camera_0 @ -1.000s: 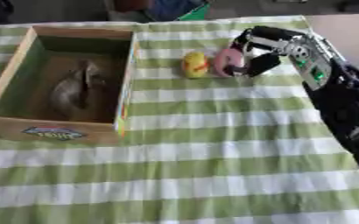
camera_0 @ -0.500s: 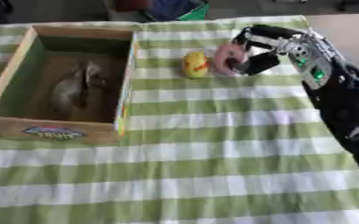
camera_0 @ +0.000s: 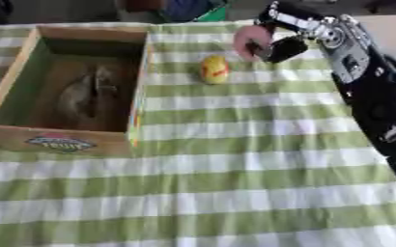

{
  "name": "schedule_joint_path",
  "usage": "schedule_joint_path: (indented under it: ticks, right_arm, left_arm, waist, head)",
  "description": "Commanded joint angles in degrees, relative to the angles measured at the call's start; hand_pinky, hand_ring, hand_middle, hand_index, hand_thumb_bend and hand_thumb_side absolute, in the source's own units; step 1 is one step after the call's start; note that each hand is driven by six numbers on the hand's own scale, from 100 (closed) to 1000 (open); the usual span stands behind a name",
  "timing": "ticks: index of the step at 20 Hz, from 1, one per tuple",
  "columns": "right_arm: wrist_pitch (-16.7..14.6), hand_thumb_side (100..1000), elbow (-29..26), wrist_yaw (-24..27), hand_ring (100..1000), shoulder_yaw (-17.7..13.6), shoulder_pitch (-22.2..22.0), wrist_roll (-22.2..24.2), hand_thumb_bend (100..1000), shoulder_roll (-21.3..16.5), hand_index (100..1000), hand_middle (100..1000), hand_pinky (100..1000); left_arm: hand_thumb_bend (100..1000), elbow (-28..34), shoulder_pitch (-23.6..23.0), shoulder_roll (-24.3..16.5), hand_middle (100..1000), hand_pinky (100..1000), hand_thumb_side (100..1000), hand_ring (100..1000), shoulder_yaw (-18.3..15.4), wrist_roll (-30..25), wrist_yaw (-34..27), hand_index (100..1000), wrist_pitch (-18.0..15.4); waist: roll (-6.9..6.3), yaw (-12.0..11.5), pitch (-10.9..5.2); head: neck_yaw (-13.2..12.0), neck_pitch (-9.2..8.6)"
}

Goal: Pick up objects on the table and place them in the box.

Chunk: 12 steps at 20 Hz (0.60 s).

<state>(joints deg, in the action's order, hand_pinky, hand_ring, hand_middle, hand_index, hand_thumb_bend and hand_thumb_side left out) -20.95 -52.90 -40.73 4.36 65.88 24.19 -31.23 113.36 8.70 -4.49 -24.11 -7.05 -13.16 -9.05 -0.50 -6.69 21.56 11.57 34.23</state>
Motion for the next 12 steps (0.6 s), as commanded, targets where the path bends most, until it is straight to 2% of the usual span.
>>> schedule_joint_path:
  ticks: [1, 7, 12]
  right_arm:
    - [0.35, 318, -3.34, 1.72, 605, 0.57, 2.34, -0.83, 100, -0.64, 529, 275, 629]
    - [1.81, 333, -6.58, 4.46, 594, 2.01, 5.04, -0.79, 100, 1.56, 518, 259, 624]
    - [2.40, 348, -7.81, 5.61, 592, 3.16, 7.74, 0.02, 100, 5.67, 516, 255, 625]
  left_arm:
    - [100, 1.23, 0.60, -1.15, 695, 625, 1000, 746, 0.09, 0.06, -0.28, 750, 0.21]
    - [100, 1.23, 0.79, -1.44, 694, 625, 998, 746, 0.20, 0.18, -0.47, 748, 0.54]
    - [100, 1.23, 0.93, -1.81, 694, 624, 995, 746, 0.40, 0.23, -0.64, 749, 0.68]
  waist:
    - [0.18, 0.14, -1.63]
    - [0.71, -0.23, -2.35]
    - [1.14, -0.94, -3.07]
  head:
    - [-0.02, -0.03]
    - [0.31, 0.08]
    - [0.93, 0.66]
